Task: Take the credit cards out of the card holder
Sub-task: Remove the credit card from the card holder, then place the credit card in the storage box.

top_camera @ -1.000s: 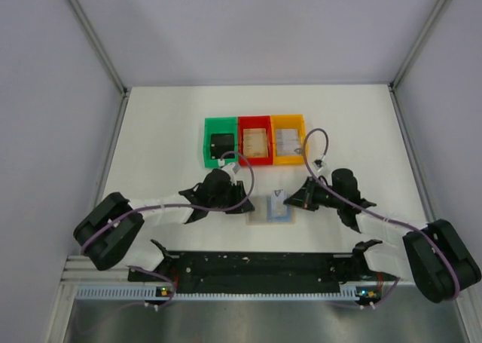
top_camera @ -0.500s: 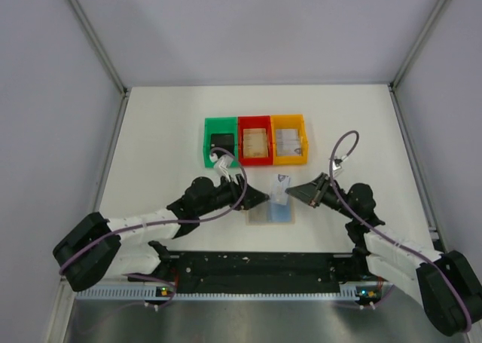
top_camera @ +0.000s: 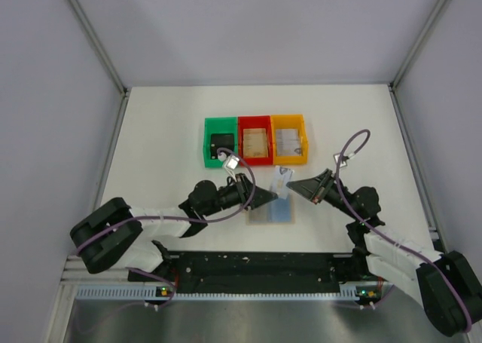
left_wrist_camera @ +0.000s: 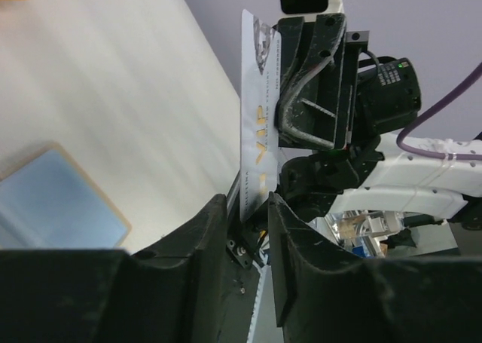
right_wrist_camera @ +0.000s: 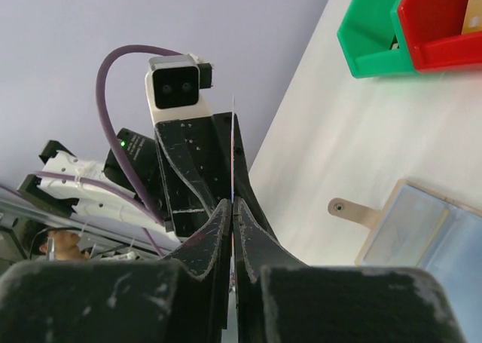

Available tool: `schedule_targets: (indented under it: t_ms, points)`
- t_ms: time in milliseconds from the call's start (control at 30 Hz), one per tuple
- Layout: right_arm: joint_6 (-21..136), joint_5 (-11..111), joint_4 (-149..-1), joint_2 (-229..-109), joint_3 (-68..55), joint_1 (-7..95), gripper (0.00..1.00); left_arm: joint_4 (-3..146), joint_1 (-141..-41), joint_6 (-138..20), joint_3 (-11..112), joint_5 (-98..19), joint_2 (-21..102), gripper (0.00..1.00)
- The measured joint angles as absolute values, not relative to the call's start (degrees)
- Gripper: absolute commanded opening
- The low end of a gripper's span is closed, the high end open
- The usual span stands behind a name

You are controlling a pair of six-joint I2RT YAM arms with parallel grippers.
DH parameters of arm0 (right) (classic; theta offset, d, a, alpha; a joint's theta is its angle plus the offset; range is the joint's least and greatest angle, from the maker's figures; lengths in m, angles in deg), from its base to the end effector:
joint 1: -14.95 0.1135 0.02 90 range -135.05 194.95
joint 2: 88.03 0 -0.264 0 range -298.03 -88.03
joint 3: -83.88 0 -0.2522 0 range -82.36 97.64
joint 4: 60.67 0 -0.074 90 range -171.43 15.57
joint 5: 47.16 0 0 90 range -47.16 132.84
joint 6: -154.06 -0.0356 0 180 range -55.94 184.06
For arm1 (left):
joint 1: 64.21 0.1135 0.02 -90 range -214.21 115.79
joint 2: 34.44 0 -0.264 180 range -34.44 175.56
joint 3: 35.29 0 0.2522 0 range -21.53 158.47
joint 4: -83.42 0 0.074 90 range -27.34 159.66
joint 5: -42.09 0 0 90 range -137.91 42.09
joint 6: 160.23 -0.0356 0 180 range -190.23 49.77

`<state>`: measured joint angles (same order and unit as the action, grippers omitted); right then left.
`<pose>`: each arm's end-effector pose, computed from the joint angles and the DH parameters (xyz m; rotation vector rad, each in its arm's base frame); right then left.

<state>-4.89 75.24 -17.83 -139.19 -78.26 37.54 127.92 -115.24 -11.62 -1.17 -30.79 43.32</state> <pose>0.1476 0.0821 0.1979 0.1233 1.6682 1.6606 0.1519 -0.2045 0.1991 0.1575 1.8380 -1.6711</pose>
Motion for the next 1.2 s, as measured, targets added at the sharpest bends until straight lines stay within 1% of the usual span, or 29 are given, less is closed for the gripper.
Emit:
schedule_targets:
  t_ms: [133,167,200,233,433,533,667,700,767,900,933,1033,1200]
  points:
    - [-5.18,75.24,-16.87,-139.14,-78.31,37.56,0.0,130.89,-115.3,-11.54,-1.17,-30.83,43.45,0.17]
    - [-5.2,75.24,-16.8,-139.14,-78.33,37.56,0.0,131.35,-115.3,-11.6,-1.17,-30.83,43.45,0.11]
    - [-5.2,75.24,-16.76,-139.14,-78.33,37.56,0.0,131.7,-115.3,-11.6,-1.17,-30.83,43.45,0.02]
    - [-5.2,75.24,-16.65,-139.14,-78.35,37.56,0.0,131.99,-115.3,-11.6,-1.17,-30.83,43.45,0.0]
    - [-5.13,75.13,-16.06,-139.14,-78.66,37.67,0.01,133.08,-115.32,-12.17,-1.17,-30.63,43.45,0.0]
    - [-4.89,75.44,-15.77,-139.14,-78.66,37.67,0.12,132.69,-115.32,-13.98,-1.28,-30.83,42.79,0.0]
    - [-3.75,76.79,-15.84,-139.14,-78.66,37.67,0.25,128.6,-115.37,-19.25,-2.05,-31.25,37.35,0.0]
    - [-3.38,77.19,-15.99,-139.12,-78.66,37.67,0.3,126.96,-115.35,-21.0,-2.13,-31.51,35.41,0.0]
    - [-2.49,77.91,-16.78,-139.1,-78.63,37.67,0.42,123.48,-115.3,-24.48,-2.16,-32.14,31.36,0.0]
    - [0.4,79.66,-19.95,-138.73,-78.26,37.65,0.58,114.81,-114.41,-31.69,-1.92,-31.77,24.5,0.0]
    - [2.04,80.49,-22.18,-138.27,-77.65,37.65,0.6,111.68,-113.93,-33.68,-1.48,-30.96,23.28,0.0]
    - [8.11,82.87,-29.94,-136.45,-74.0,37.65,0.62,101.08,-112.26,-39.93,1.36,-27.86,21.48,0.0]
    - [25.93,85.65,-51.95,-132.93,-61.46,37.65,0.62,81.37,-110.45,-50.97,8.4,-21.63,20.5,0.0]
